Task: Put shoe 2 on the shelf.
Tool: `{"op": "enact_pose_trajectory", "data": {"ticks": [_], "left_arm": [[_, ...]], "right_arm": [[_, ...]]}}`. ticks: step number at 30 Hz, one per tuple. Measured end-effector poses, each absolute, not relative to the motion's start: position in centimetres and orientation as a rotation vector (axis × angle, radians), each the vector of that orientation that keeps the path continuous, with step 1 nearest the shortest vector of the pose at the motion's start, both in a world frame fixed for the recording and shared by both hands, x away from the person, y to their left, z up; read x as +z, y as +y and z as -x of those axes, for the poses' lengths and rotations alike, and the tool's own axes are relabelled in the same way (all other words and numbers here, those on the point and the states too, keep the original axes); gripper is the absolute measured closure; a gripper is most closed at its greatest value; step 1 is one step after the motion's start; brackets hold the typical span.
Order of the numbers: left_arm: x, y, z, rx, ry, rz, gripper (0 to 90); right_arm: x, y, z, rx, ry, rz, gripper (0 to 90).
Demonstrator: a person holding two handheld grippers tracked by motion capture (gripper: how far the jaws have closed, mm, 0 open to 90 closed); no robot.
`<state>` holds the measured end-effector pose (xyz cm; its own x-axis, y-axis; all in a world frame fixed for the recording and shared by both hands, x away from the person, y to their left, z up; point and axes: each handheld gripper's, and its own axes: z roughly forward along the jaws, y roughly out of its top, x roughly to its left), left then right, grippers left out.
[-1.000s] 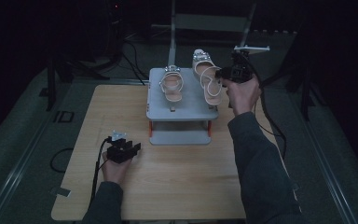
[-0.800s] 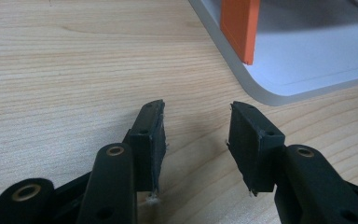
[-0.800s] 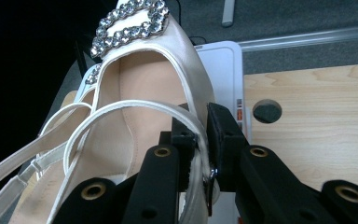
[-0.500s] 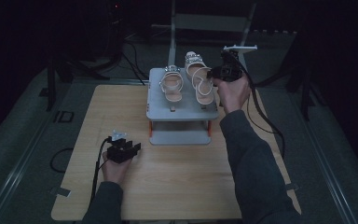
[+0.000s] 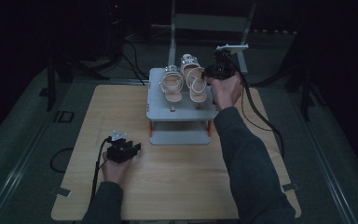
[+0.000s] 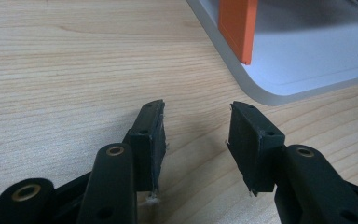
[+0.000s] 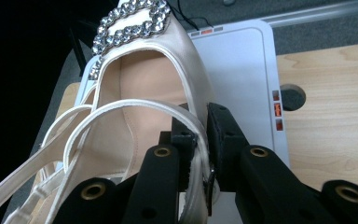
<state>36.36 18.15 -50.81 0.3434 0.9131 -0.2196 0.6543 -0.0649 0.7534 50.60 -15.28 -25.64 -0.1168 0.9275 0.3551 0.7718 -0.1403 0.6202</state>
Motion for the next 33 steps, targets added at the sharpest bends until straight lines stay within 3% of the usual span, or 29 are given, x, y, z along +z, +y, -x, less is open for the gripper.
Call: {"op": "enact_pose_trajectory", "data": {"ticks": [33], "left_arm": [[-50.8,18.1,-36.4,0.398,1.389,-1.789,55.8]], "right_arm": [[-27.7,-15.5,-53.1,0.988,1.989,-2.059,82.1]]}}
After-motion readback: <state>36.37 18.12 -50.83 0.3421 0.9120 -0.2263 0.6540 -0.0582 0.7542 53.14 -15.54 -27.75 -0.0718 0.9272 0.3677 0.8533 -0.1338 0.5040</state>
